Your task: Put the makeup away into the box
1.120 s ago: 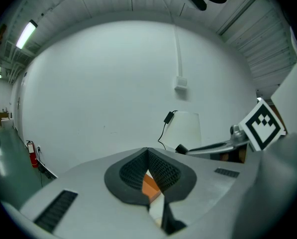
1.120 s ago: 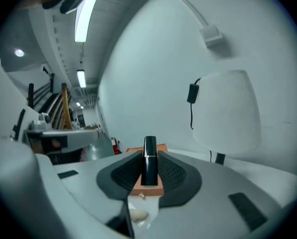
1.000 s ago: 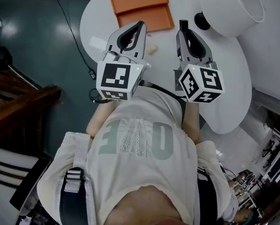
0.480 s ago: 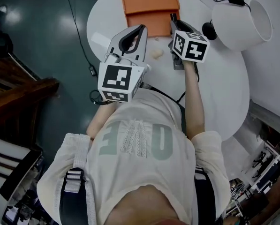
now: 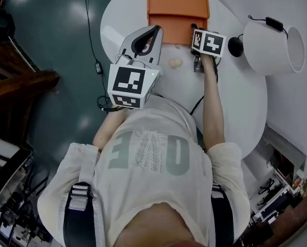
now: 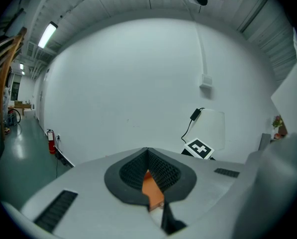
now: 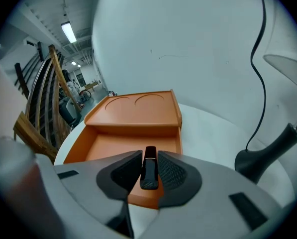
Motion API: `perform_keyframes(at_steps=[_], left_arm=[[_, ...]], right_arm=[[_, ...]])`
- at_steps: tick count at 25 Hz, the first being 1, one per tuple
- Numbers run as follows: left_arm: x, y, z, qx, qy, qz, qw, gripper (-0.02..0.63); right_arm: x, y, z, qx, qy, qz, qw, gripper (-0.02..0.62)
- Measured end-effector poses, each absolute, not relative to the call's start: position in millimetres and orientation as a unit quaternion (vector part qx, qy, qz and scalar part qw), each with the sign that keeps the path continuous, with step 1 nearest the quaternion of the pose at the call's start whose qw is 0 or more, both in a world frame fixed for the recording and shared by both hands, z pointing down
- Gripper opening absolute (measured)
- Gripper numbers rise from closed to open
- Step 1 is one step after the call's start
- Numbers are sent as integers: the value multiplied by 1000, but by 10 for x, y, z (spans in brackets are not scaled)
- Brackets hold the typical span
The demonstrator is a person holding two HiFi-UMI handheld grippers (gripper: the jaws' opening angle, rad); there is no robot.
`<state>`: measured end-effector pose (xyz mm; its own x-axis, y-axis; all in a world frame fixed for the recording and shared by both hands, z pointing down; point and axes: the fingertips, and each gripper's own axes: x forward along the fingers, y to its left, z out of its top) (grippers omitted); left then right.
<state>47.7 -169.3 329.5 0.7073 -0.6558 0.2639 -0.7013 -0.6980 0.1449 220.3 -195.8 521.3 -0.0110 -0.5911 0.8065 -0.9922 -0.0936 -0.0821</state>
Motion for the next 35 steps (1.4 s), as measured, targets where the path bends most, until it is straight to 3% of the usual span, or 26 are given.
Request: perform_keyframes(at_steps=[7,11,15,18,19,21,31,35], left_arm=[[514,-1718,3307,914,-375,99,120,8],[531,-1677,3327,915,-372,105,117,8],[534,-1625,3284,917,-369,103,112,8],[536,-1590,3239,920,-365,101,106,8],[540,-1581,3229,920,-363,100,104,8],[552,-1566,3211,922,-360,99,100,8],[630,-1525,3140,929,-346,98,86,8],[613,-1532,3109,929,-346,96,84,8]], right_arm=[[2166,-1932,5211,640,-616,351,295,101],[2194,-1916,5141,641,-623,346,283,158],[2199,-1856,4857,649,-639,338,240,164],[2125,-1790,4318,662,-673,284,167,160],[2103,-1746,4102,668,-684,258,140,130],[2086,-1614,3714,687,-689,208,97,8],[1945,-1254,3177,695,-701,152,47,5],[1724,-1293,3220,650,-744,129,90,5]])
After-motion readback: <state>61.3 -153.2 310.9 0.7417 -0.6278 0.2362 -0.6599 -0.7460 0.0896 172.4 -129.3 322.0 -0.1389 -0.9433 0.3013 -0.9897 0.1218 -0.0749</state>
